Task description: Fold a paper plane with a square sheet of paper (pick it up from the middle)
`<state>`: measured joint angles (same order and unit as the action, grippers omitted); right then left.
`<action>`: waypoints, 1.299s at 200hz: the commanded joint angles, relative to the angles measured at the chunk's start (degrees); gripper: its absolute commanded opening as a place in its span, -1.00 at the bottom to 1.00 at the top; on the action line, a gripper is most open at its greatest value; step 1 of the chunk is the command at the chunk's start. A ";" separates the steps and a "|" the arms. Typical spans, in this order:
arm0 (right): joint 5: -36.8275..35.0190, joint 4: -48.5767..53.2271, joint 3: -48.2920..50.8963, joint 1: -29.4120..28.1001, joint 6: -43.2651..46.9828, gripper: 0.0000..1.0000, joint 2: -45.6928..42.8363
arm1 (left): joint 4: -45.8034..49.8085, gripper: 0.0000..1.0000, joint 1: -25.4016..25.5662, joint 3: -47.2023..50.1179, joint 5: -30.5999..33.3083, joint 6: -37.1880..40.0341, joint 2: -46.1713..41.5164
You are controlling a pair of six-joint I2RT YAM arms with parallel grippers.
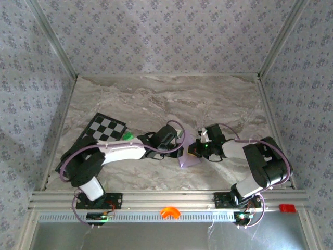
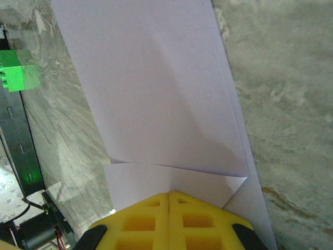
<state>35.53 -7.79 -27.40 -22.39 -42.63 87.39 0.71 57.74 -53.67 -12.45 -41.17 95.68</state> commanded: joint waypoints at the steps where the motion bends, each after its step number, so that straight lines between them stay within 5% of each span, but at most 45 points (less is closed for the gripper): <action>1: -6.39 6.00 2.61 -0.14 -0.32 -0.98 1.74 | -2.21 -0.96 -0.17 -3.48 -9.00 -0.84 4.30; 102: -5.99 4.89 2.92 -0.11 -0.61 -0.98 2.55 | -11.08 -0.96 -2.10 -2.67 -16.85 -5.68 11.91; 260: -6.43 4.80 3.57 0.07 -0.46 -0.98 2.58 | -14.90 -0.96 -0.53 2.98 -16.81 -8.95 13.64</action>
<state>35.79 -9.67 -26.55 -22.37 -42.83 87.42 -14.61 55.94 -52.05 -29.12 -49.60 109.19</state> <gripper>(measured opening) 0.051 0.051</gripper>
